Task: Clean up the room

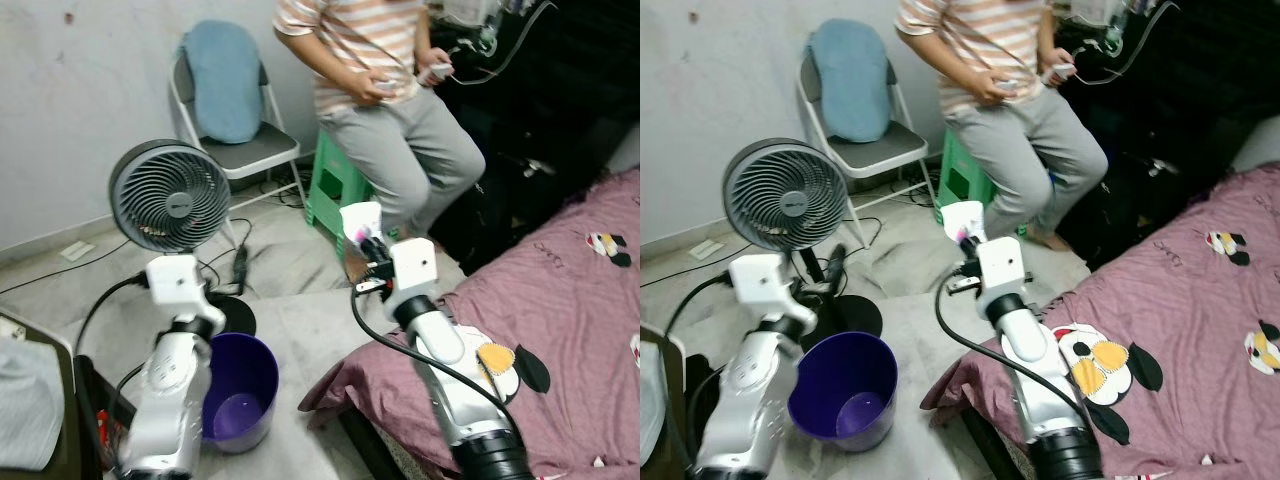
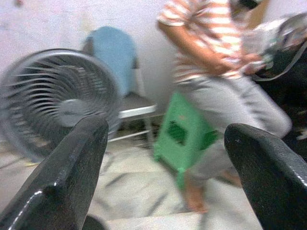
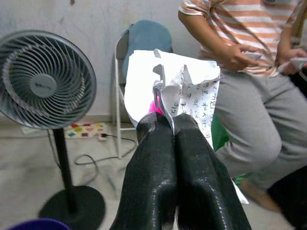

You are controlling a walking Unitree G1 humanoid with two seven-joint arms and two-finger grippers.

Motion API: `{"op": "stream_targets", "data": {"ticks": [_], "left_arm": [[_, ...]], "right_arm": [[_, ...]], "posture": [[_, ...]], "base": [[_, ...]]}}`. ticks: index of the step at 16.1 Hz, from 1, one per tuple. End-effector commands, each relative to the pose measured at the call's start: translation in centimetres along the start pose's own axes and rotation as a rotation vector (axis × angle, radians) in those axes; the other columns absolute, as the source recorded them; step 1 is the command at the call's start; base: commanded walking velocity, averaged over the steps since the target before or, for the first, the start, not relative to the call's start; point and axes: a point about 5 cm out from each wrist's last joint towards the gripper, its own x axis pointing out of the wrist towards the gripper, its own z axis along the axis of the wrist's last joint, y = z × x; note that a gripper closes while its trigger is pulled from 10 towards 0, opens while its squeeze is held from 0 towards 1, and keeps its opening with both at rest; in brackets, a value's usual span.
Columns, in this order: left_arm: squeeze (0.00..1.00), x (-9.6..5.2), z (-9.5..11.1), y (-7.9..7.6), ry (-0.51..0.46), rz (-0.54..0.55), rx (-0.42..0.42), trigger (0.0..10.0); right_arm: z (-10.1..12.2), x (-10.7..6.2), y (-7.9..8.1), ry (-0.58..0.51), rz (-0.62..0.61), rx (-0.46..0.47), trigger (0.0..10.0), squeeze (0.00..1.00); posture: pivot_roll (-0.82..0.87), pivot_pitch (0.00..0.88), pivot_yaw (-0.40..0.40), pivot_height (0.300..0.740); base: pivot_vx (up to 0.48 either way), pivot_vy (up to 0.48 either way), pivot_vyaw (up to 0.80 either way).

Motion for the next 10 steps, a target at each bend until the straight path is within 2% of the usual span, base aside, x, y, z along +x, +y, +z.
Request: {"op": "stream_targets", "data": {"ticks": [1,2,3,4,5,8,10], "left_arm": [[0.00,-0.5,0.6,0.7,-0.039,0.014,0.070,10.0],[0.00,-1.2,0.1,1.6,-0.035,0.027,0.038,10.0],[0.00,-1.4,-0.1,1.8,-0.025,0.034,-0.002,10.0],[0.00,-1.6,-0.8,1.7,0.012,0.045,-0.159,10.0],[0.00,-1.6,-1.1,1.6,0.022,0.050,-0.240,10.0],[0.00,-2.1,-1.6,1.4,0.039,0.030,-0.267,10.0],[0.00,-2.1,-1.7,2.3,0.050,0.059,-0.230,10.0]], "right_arm": [[0.6,-0.3,-0.7,-0.035,-0.019,-0.032,10.0,0.00],[0.5,-0.4,-1.4,-0.030,-0.021,-0.079,10.0,0.00],[0.4,-0.4,-1.6,-0.024,-0.021,-0.078,10.0,0.00],[0.4,0.0,-1.5,-0.022,-0.018,-0.069,10.0,0.00],[0.6,0.3,-1.2,-0.029,-0.013,-0.064,10.0,0.00],[0.8,0.4,0.4,-0.047,0.017,-0.029,10.0,0.00],[0.2,-0.2,1.0,-0.036,0.012,-0.028,10.0,0.00]], "posture": [[-0.01,0.000,-0.016,0.740],[0.00,0.000,-0.033,0.740],[0.00,0.000,-0.034,0.740],[0.01,0.000,-0.042,0.740],[0.01,0.000,-0.048,0.740],[0.01,0.000,-0.035,0.740],[0.01,0.000,-0.015,0.740]], "base": [[0.000,0.000,0.00],[0.000,0.000,0.00],[0.000,0.000,0.00],[0.000,0.000,0.00],[0.000,0.000,0.00],[0.000,0.000,0.00],[0.000,0.000,0.00]]}}
